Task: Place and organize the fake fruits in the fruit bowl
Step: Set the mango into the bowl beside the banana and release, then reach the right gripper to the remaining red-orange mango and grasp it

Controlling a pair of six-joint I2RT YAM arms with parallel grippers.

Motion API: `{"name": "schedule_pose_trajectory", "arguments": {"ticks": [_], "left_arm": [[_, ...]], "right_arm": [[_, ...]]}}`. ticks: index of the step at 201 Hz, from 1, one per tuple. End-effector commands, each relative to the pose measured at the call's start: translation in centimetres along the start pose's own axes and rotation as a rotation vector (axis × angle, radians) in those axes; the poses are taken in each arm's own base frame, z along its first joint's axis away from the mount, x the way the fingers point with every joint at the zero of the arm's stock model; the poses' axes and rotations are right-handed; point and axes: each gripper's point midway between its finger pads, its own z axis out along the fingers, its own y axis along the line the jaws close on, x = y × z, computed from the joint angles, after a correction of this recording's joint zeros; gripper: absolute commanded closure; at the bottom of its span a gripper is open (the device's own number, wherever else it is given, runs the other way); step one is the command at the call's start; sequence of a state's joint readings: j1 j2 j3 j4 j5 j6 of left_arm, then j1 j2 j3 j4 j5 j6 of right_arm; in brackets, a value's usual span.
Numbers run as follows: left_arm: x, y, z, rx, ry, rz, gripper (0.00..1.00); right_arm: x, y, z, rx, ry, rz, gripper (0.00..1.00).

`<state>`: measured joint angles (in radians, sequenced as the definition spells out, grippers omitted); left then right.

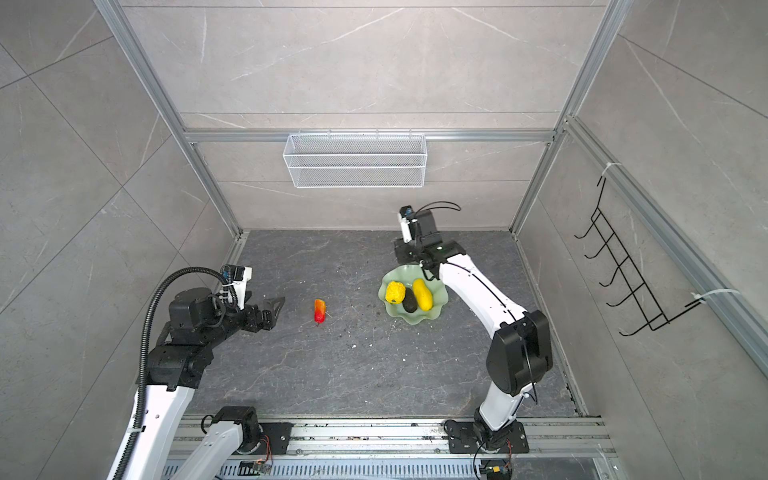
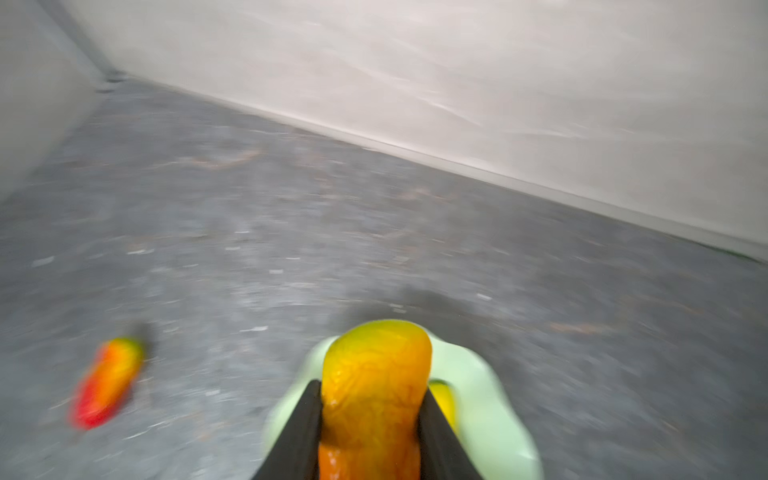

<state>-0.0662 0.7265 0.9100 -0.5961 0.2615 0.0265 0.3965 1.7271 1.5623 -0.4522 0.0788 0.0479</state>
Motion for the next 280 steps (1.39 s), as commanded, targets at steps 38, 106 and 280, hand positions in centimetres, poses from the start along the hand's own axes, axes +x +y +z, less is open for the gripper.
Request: {"name": "schedule_pose_trajectory", "arguments": {"ticks": [38, 106, 280], "left_arm": [[-1.3, -0.4, -0.3, 0.022, -0.055, 0.019, 0.00], [-1.0, -0.1, -0.1, 0.009, -0.042, 0.016, 0.00], [-0.5, 0.5, 0.5, -0.017, -0.012, 0.018, 0.00]], "right_arm": [[8.9, -6.8, 2.9, 0.144, 0.235, 0.016, 0.95], [13.5, -6.9, 6.4, 0.141, 0.335, 0.037, 0.89], [5.9, -0.6, -0.9, -0.005, 0.140, -0.083, 0.00]]}}
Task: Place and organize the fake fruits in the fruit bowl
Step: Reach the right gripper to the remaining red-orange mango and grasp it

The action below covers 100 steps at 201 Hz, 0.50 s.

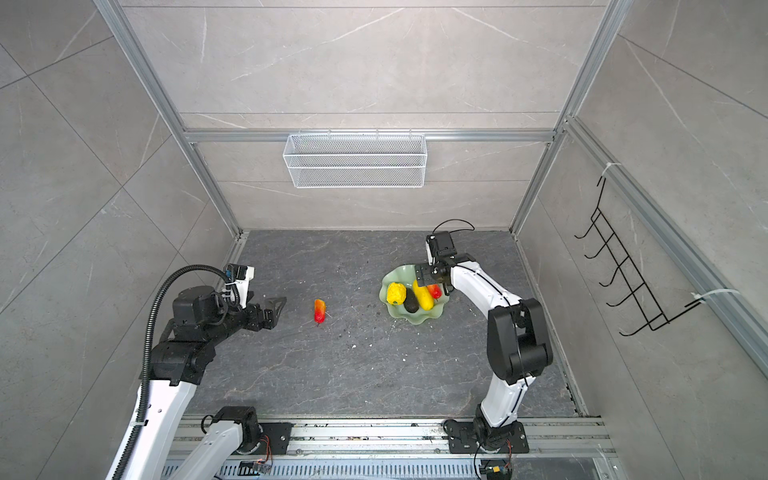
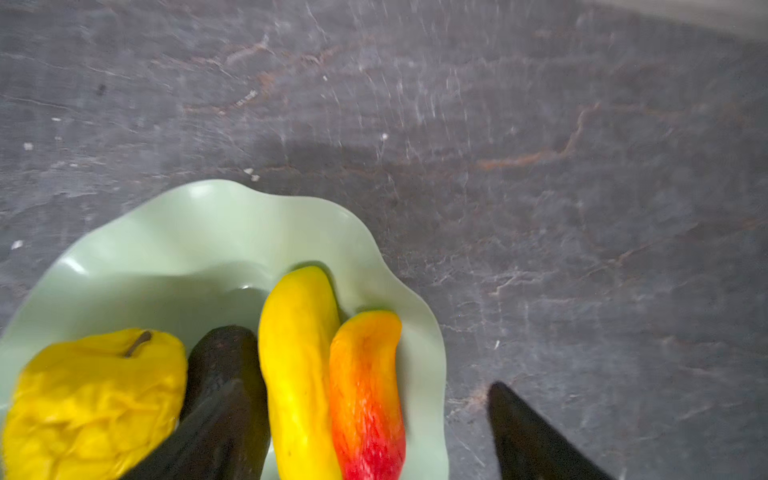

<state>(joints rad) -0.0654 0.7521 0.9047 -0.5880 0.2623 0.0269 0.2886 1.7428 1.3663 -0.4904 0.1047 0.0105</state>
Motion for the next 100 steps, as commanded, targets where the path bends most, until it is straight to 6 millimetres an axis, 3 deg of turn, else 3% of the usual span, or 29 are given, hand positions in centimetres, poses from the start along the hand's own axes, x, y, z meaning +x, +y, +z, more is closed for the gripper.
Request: {"name": "schedule_pose_trajectory", "arguments": {"ticks": [1, 27, 54, 77, 100], "left_arm": [[-0.9, 0.3, -0.3, -0.018, -0.034, 0.025, 0.00], [-0.9, 0.3, -0.3, -0.020, -0.038, 0.025, 0.00], [-1.0, 0.2, -0.3, -0.011, -0.037, 0.024, 0.00], [-1.0, 0.1, -0.3, -0.005, -0.037, 0.018, 0.00], [-1.1, 0.0, -0.3, 0.001, -0.035, 0.018, 0.00]], "right_arm": [[-3.1, 4.9, -5.4, -0.106, -0.122, -0.112, 0.00], [-3.1, 14.5, -7.3, -0.293, -0.154, -0.217, 0.00], [-2.1, 24.3, -6.4, -0.459, -0.130, -0.228, 0.00], [-2.0, 29.6, -4.3, -0.511, -0.098, -0.178, 0.00], [-1.7, 33.1, -1.6, -0.540, -0.057, -0.110, 0.00]]}}
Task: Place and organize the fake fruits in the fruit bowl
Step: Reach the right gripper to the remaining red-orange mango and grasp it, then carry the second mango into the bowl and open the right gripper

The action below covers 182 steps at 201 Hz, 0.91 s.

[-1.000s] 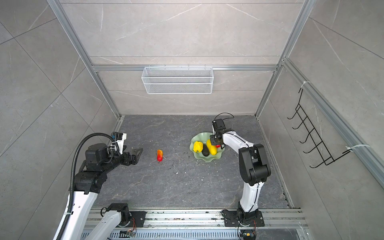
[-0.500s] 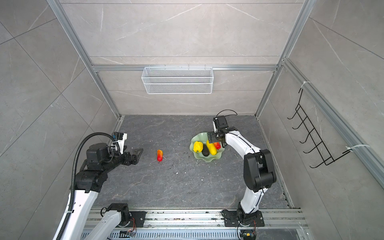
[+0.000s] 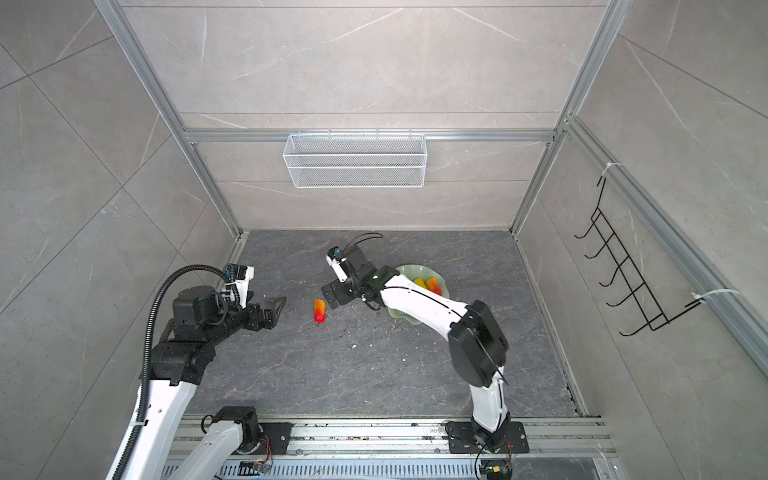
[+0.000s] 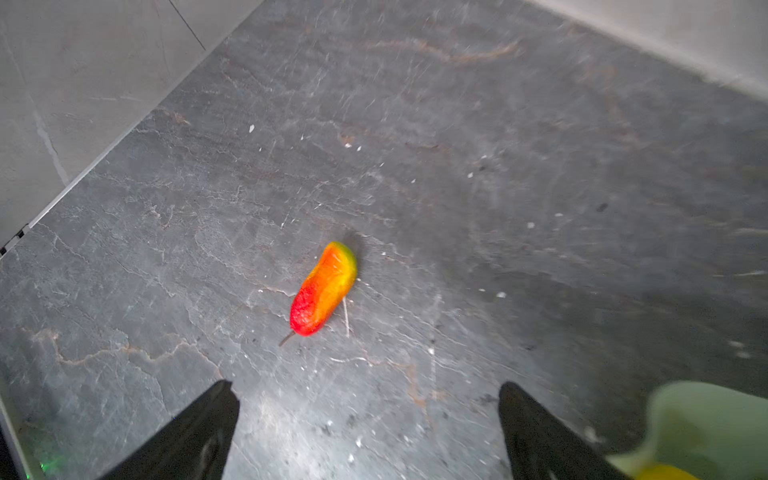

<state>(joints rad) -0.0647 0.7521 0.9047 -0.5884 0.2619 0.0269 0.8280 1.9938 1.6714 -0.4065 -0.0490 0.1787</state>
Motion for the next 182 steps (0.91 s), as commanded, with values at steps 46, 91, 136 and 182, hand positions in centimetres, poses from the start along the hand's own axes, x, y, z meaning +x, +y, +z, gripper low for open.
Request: {"name": "schedule_pose_trajectory", "arguments": {"ticks": [46, 91, 136, 182], "left_arm": [[-1.0, 0.1, -0.2, -0.003, -0.031, 0.017, 0.00], [-0.9, 0.1, -0.1, -0.005, -0.025, 0.016, 0.00], [-0.9, 0.2, -0.3, -0.014, -0.028, 0.021, 0.00], [-0.8, 0.4, -0.3, -0.025, -0.026, 0.025, 0.00]], "right_arm": [[2.5, 2.4, 9.9, -0.021, 0.104, 0.195, 0.00], [3.9, 2.1, 13.2, 0.020, 0.113, 0.242, 0.15], [3.4, 2.0, 13.3, 0.035, 0.107, 0.236, 0.51], [-0.2, 1.7, 7.8, 0.032, 0.043, 0.143, 0.73]]}}
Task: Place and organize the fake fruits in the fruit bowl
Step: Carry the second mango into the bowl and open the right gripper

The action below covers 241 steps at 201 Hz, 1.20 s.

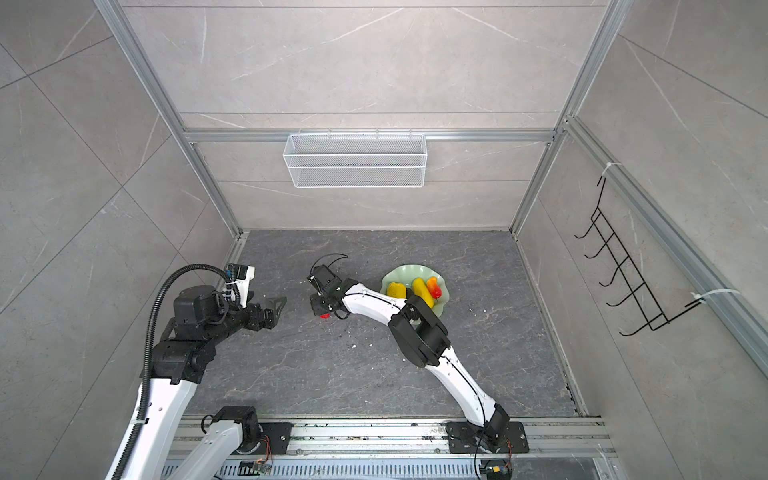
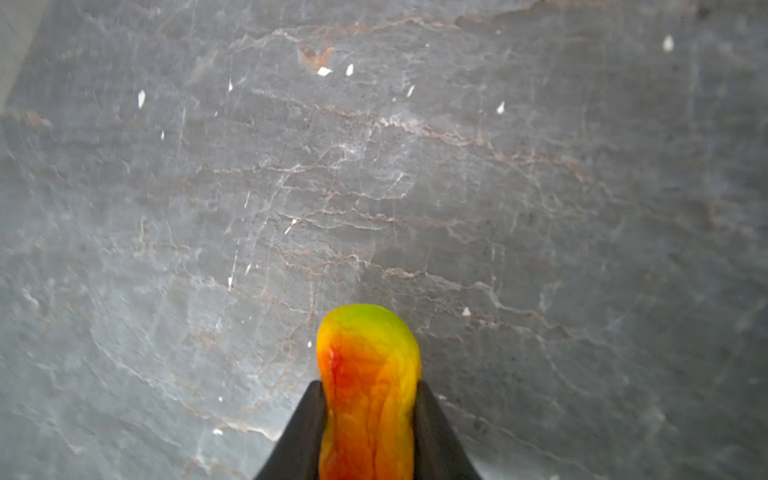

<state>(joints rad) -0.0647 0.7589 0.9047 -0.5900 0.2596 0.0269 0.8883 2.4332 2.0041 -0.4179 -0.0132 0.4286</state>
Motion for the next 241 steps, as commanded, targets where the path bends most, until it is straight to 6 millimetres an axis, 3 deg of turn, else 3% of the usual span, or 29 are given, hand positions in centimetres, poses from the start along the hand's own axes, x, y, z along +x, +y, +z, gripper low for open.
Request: {"name": "schedule_pose_trajectory", "arguments": {"ticks": [1, 10, 32, 69, 89, 94, 97, 127, 151, 179, 241], "left_arm": [[-0.9, 0.3, -0.4, -0.023, -0.034, 0.027, 0.00], [-1.0, 0.3, -0.5, -0.021, -0.036, 0.029, 0.00], [-1.0, 0.3, -0.4, -0.022, -0.033, 0.028, 0.00], [-1.1, 0.0, -0.5, -0.006, -0.039, 0.026, 0.00], [-1.1, 0.0, -0.5, -0.007, -0.040, 0.027, 0.00], [-1.1, 0.0, -0.6, -0.005, -0.042, 0.028, 0.00], [-1.1, 0.0, -0.6, -0.006, -0.042, 0.028, 0.00], [-1.3, -0.2, -0.9, -0.001, -0.055, 0.032, 0.00], [-1.5, -0.4, -1.3, 0.005, -0.074, 0.036, 0.00], [-1.7, -0.7, -1.5, 0.014, -0.086, 0.039, 0.00], [-1.9, -0.7, -2.0, 0.010, -0.103, 0.045, 0.00]], "right_arm": [[-3.4, 0.5, -5.9, -0.007, -0.078, -0.067, 0.73], [-4.2, 0.5, -8.2, -0.049, -0.101, -0.108, 0.72], [-6.0, -1.6, -14.7, -0.095, -0.147, -0.230, 0.73], [-6.5, -9.4, -24.4, -0.065, -0.212, -0.338, 0.84], [-6.7, -13.3, -27.9, 0.027, -0.264, -0.366, 0.91], [-6.7, -14.1, -28.3, 0.052, -0.275, -0.386, 1.00], [-6.6, -14.6, -28.5, 0.066, -0.276, -0.402, 1.00], [-5.7, -19.6, -28.1, 0.205, -0.202, -0.558, 1.00], [-5.2, -23.0, -27.0, 0.202, -0.116, -0.606, 1.00], [-3.2, -24.2, -25.5, 0.063, 0.020, -0.855, 1.00], [-2.6, -26.4, -22.1, 0.038, 0.144, -0.865, 1.00]]}}
